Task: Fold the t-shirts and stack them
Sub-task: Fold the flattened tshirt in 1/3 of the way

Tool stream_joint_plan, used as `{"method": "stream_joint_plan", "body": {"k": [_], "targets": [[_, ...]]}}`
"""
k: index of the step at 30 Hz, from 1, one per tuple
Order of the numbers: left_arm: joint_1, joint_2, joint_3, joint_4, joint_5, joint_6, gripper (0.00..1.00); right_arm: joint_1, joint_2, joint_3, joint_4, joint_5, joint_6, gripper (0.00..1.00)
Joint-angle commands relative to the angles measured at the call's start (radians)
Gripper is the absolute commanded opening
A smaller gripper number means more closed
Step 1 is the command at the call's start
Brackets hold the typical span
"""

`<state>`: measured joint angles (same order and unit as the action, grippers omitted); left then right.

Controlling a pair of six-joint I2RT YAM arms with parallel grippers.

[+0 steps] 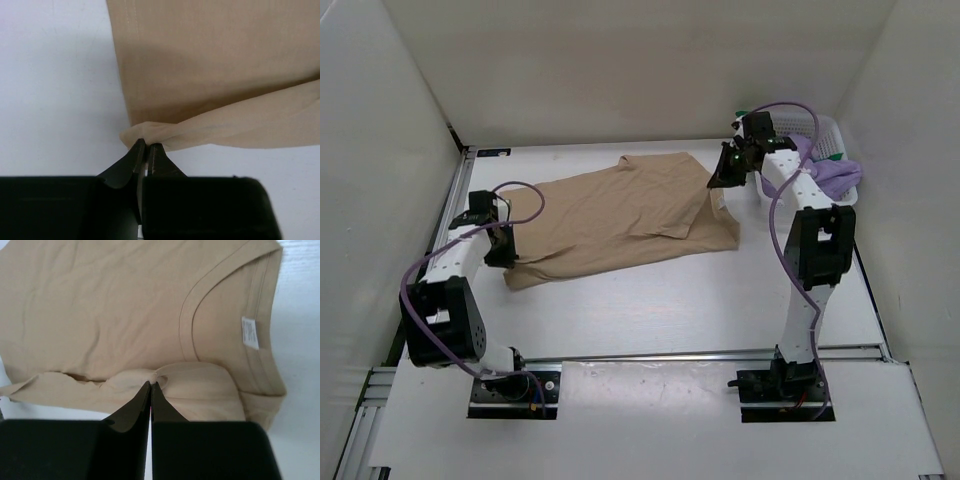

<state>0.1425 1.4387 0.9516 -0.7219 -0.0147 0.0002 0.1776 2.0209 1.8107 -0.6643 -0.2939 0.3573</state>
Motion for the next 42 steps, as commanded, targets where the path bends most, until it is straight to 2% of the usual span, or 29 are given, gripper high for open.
{"method": "stream_joint_plan", "body": {"k": [1, 5, 11, 14, 16, 18, 22, 23, 24, 27, 30, 31, 37, 42], "targets": [[0.018, 0.028, 0.075, 0.035, 0.039, 0.000, 0.10, -0.020, 0.044, 0.111, -0.024, -0.001, -0.012, 0.00], [0.019, 0.080, 0.110, 0.044, 0.039, 0.000, 0.10, -0.020, 0.094, 0.194, -0.024, 0.024, -0.001, 0.00], [0.019, 0.135, 0.130, 0.053, 0.039, 0.000, 0.10, -0.029, 0.153, 0.236, -0.024, 0.024, 0.017, 0.00], [0.019, 0.160, 0.139, 0.053, 0.027, 0.000, 0.14, -0.029, 0.176, 0.246, -0.015, 0.024, 0.028, 0.00], [0.019, 0.170, 0.139, 0.053, 0.004, 0.000, 0.22, -0.029, 0.185, 0.256, -0.015, 0.024, 0.058, 0.00], [0.019, 0.193, 0.165, 0.053, -0.020, 0.000, 0.28, -0.029, 0.205, 0.266, -0.015, 0.024, 0.078, 0.08], [0.051, 0.267, 0.269, 0.062, -0.168, 0.000, 0.40, -0.018, 0.214, 0.341, -0.006, 0.039, 0.112, 0.21], [0.074, 0.276, 0.297, 0.062, -0.185, 0.000, 0.46, -0.018, 0.214, 0.358, -0.006, 0.050, 0.112, 0.22], [0.083, 0.276, 0.344, 0.062, -0.200, 0.000, 0.50, -0.007, 0.214, 0.389, -0.006, 0.062, 0.112, 0.28], [0.094, 0.266, 0.374, 0.062, -0.222, 0.000, 0.59, -0.007, 0.176, 0.400, -0.006, 0.085, 0.112, 0.39], [0.094, 0.198, 0.319, 0.052, -0.191, 0.000, 0.62, -0.007, 0.081, 0.305, -0.006, 0.085, 0.112, 0.52], [0.094, 0.178, 0.293, 0.039, -0.170, 0.000, 0.64, -0.007, 0.052, 0.215, -0.023, 0.085, 0.112, 0.54], [0.075, 0.088, 0.049, -0.059, -0.088, 0.000, 0.65, -0.007, -0.135, -0.118, -0.107, 0.102, 0.103, 0.67], [0.075, 0.115, 0.003, -0.059, -0.013, 0.000, 0.67, -0.007, -0.185, -0.315, -0.110, 0.179, 0.094, 0.71]]}}
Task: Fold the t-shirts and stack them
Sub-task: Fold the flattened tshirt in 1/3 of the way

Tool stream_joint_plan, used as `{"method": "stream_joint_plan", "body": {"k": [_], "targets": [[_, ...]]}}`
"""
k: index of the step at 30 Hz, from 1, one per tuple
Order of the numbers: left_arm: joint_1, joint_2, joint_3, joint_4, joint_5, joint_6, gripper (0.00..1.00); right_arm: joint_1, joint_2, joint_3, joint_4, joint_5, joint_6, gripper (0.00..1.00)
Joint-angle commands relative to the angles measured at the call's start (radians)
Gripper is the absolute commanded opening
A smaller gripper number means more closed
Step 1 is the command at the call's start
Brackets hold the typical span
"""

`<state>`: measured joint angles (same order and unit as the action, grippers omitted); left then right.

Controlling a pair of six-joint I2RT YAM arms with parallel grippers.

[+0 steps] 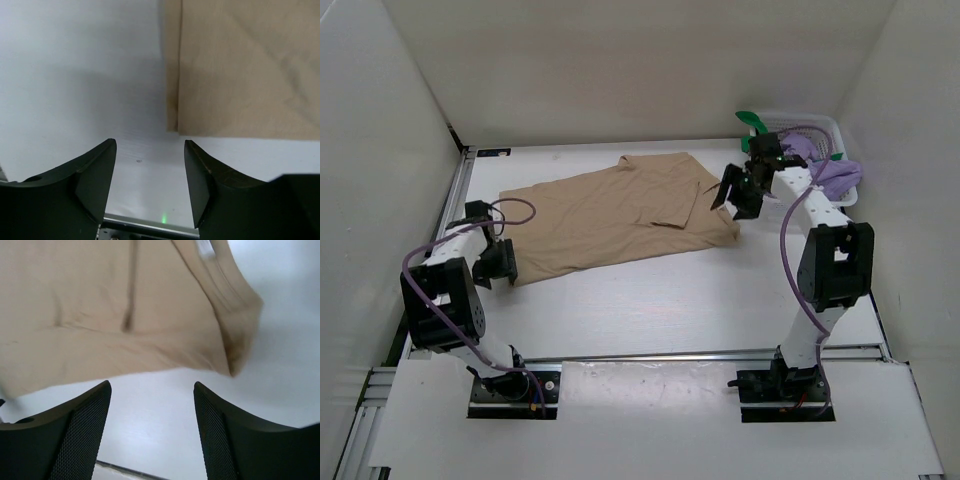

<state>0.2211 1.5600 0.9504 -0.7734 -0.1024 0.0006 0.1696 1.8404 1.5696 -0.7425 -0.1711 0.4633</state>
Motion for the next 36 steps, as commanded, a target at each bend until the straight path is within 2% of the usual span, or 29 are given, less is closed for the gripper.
{"method": "stream_joint_plan", "body": {"k": [1, 5, 11, 13, 15, 16, 17, 18, 19, 22, 28, 29, 30, 31, 33, 36], "targets": [[-0.003, 0.012, 0.022, -0.007, 0.075, -0.001, 0.68, 0.001, -0.004, -0.086, -0.032, 0.056, -0.003, 0.71], [-0.003, 0.070, 0.091, 0.002, 0.089, -0.001, 0.68, -0.030, 0.066, -0.109, 0.002, 0.045, 0.021, 0.72], [-0.003, 0.149, 0.103, 0.002, 0.108, -0.001, 0.66, -0.030, 0.135, -0.120, 0.049, 0.054, 0.054, 0.72], [-0.003, 0.161, 0.103, 0.002, 0.124, -0.001, 0.58, -0.039, 0.164, -0.120, 0.049, 0.080, 0.063, 0.72], [-0.003, 0.172, 0.103, 0.002, 0.145, -0.001, 0.46, -0.039, 0.184, -0.111, 0.058, 0.090, 0.063, 0.70], [-0.003, 0.172, 0.103, 0.002, 0.145, -0.001, 0.40, -0.048, 0.194, -0.102, 0.058, 0.090, 0.072, 0.66], [-0.003, 0.172, 0.103, 0.002, 0.145, -0.001, 0.23, -0.048, 0.206, -0.102, 0.072, 0.090, 0.072, 0.59], [-0.003, 0.172, 0.103, 0.002, 0.145, -0.001, 0.14, -0.048, 0.206, -0.102, 0.072, 0.090, 0.072, 0.44], [-0.003, 0.172, 0.103, 0.002, 0.145, -0.001, 0.10, -0.048, 0.215, -0.102, 0.072, 0.090, 0.072, 0.34], [-0.003, 0.172, 0.091, 0.002, 0.119, -0.001, 0.10, -0.048, 0.215, -0.112, 0.072, 0.099, 0.081, 0.00], [0.044, 0.082, 0.082, 0.002, -0.011, -0.001, 0.10, -0.048, 0.093, -0.253, 0.072, 0.062, 0.103, 0.02], [0.044, 0.068, 0.082, 0.002, -0.011, -0.001, 0.10, -0.048, 0.068, -0.281, 0.086, 0.062, 0.103, 0.28], [0.044, 0.055, 0.071, -0.009, 0.007, -0.001, 0.10, -0.048, 0.022, -0.334, 0.100, 0.071, 0.103, 0.44], [0.044, 0.045, 0.071, -0.009, 0.019, -0.001, 0.10, -0.048, 0.002, -0.354, 0.113, 0.071, 0.103, 0.52], [0.044, 0.031, 0.045, -0.009, 0.020, -0.001, 0.10, -0.022, -0.035, -0.368, 0.124, 0.088, 0.090, 0.60], [0.044, 0.031, 0.027, -0.020, 0.010, -0.001, 0.10, 0.008, -0.046, -0.368, 0.143, 0.065, 0.090, 0.62]]}}
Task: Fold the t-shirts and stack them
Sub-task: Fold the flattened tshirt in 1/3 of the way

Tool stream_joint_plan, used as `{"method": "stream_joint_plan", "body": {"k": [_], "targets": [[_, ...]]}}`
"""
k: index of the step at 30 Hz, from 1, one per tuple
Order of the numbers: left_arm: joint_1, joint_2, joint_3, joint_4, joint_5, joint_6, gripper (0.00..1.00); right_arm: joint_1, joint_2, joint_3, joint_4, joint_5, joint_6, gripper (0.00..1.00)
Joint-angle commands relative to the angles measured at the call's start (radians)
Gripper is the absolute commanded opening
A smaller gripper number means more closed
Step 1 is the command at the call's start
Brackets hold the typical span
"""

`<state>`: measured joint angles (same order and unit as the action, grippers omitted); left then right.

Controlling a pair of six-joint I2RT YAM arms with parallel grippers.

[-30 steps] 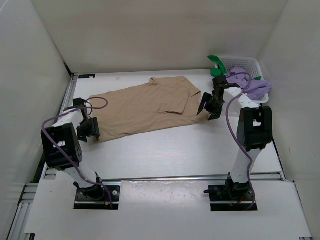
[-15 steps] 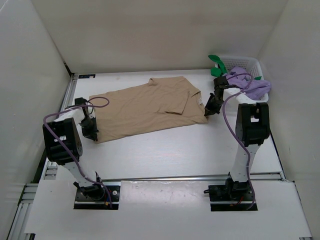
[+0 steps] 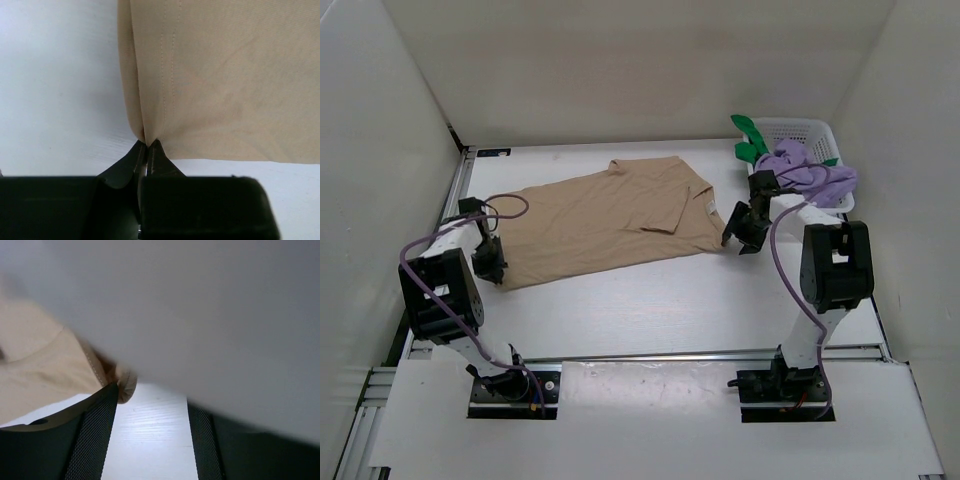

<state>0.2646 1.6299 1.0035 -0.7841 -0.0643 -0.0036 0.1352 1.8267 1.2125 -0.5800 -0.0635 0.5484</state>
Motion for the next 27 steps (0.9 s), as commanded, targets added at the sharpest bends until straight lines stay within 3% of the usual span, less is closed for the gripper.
{"method": "stream_joint_plan", "body": {"k": [1, 6, 15, 27], "targets": [[0.001, -0.039, -0.026, -0.009, -0.028, 0.004, 0.10, 0.053, -0.032, -0.011, -0.008, -0.042, 0.005, 0.62], [0.001, -0.048, -0.026, -0.009, -0.037, 0.004, 0.10, 0.124, 0.000, 0.002, 0.005, -0.030, 0.005, 0.63], [0.001, -0.058, -0.045, -0.009, -0.046, 0.004, 0.10, 0.124, 0.060, 0.045, -0.006, 0.086, 0.027, 0.62], [0.010, -0.067, -0.045, -0.009, -0.046, 0.004, 0.10, -0.035, -0.052, 0.027, -0.046, 0.094, -0.028, 0.61]]}}
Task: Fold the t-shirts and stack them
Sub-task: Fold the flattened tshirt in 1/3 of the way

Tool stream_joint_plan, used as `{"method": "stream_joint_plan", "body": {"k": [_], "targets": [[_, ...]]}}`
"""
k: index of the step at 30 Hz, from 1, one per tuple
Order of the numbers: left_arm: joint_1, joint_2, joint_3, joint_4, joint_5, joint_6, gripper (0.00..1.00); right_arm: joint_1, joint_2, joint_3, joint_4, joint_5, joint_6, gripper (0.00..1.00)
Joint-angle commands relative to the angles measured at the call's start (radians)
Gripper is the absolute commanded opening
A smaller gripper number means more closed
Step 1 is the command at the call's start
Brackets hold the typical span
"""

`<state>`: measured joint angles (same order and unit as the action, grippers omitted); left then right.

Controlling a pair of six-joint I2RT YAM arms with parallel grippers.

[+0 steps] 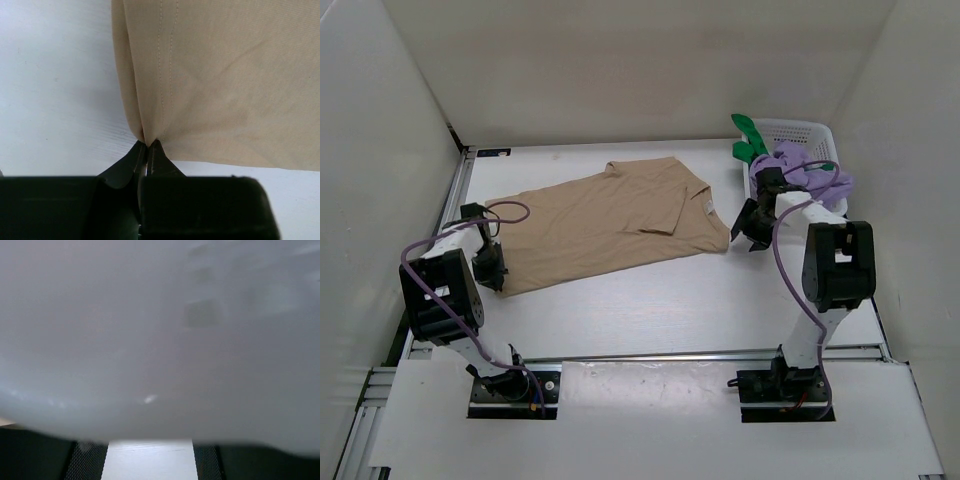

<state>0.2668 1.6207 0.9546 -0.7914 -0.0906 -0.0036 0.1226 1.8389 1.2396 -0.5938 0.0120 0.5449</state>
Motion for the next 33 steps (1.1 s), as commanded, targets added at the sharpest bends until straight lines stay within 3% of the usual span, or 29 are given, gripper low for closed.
{"method": "stream_joint_plan", "body": {"k": [1, 9, 14, 18, 21, 33], "targets": [[0.008, -0.048, 0.013, -0.002, -0.020, 0.004, 0.10, -0.023, -0.073, 0.000, -0.032, 0.019, -0.025, 0.61], [0.017, -0.021, 0.041, -0.002, -0.029, 0.004, 0.10, -0.014, -0.161, -0.022, -0.064, 0.005, -0.025, 0.62], [0.017, -0.002, 0.064, -0.002, -0.020, 0.004, 0.10, 0.071, -0.263, -0.031, -0.074, 0.082, -0.059, 0.65], [0.017, 0.008, 0.073, -0.002, -0.020, 0.004, 0.10, 0.104, -0.312, -0.031, -0.083, 0.082, -0.033, 0.76], [0.017, 0.008, 0.064, -0.002, -0.001, 0.004, 0.10, 0.142, -0.313, -0.042, -0.060, 0.072, -0.019, 0.79], [0.017, 0.008, 0.053, -0.002, 0.008, 0.004, 0.10, 0.176, -0.023, 0.026, 0.002, 0.043, 0.102, 0.81]]}}
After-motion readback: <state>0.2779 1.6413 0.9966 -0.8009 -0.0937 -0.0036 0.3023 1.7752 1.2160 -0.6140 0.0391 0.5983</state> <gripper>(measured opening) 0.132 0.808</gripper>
